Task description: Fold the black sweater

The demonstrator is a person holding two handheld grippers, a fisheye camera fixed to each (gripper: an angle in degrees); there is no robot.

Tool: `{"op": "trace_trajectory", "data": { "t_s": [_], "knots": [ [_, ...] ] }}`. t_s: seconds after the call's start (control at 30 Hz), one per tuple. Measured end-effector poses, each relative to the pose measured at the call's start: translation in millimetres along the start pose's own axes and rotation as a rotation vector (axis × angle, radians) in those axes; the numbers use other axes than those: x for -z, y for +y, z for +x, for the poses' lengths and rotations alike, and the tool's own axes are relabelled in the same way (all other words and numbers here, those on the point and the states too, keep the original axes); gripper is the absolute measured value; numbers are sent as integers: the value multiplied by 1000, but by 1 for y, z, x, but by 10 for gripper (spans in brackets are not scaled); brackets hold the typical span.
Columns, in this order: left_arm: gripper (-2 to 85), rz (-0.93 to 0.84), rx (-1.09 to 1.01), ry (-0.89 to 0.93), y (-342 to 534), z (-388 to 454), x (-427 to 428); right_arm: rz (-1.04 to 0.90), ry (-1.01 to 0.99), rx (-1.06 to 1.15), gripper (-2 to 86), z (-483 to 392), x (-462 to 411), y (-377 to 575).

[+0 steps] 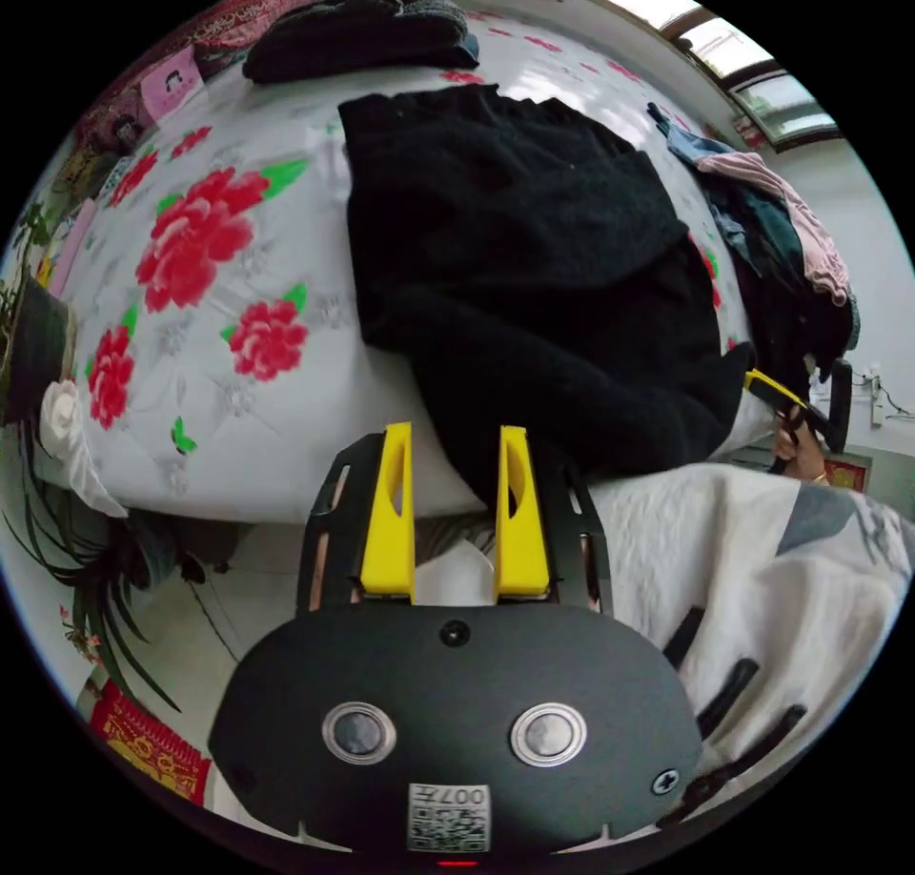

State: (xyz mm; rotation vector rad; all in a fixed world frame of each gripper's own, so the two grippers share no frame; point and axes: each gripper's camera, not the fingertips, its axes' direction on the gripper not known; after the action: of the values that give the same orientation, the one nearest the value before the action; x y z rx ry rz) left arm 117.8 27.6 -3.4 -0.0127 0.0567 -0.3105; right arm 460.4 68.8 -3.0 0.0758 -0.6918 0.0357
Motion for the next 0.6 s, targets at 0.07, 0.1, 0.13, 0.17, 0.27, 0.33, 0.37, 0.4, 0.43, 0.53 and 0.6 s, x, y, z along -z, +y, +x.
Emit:
{"op": "trace_trajectory", "data": {
  "t_s": [0.07, 0.1, 0.13, 0.17, 0.27, 0.33, 0.37, 0.4, 0.43, 0.53, 0.6],
  "knots": [
    [130, -68, -24, 4, 0, 5, -22, -94, -11, 2, 86, 12, -15, 5],
    [130, -104, -51, -5, -3, 10, -37, -119, -14, 5, 84, 15, -19, 5],
    [128, -125, -86, -62, -7, 18, -47, -163, -24, 9, 79, 19, -26, 7],
    [122, -134, -113, -113, -9, 24, -48, -198, -34, 20, 73, 22, -30, 9],
    [83, -151, -272, -189, -16, 41, -51, -228, -58, 86, 36, 27, -32, 15],
    [29, -130, -318, -123, -20, 37, -45, -221, -96, 126, 19, 30, -28, 13],
    [24, -137, -315, -101, -22, 33, -43, -215, -114, 143, 12, 33, -23, 9],
    [17, -125, -300, -48, -25, 21, -36, -210, -120, 151, 9, 35, -20, 6],
    [11, -88, -280, 22, -28, 8, -24, -191, -139, 164, 5, 39, -11, 1],
    [4, 50, -218, 268, -36, -35, 21, -103, -240, 168, 0, 53, 20, -13],
    [3, 156, -195, 440, -42, -61, 50, -20, -321, 150, -2, 64, 45, -22]
  ]
}}
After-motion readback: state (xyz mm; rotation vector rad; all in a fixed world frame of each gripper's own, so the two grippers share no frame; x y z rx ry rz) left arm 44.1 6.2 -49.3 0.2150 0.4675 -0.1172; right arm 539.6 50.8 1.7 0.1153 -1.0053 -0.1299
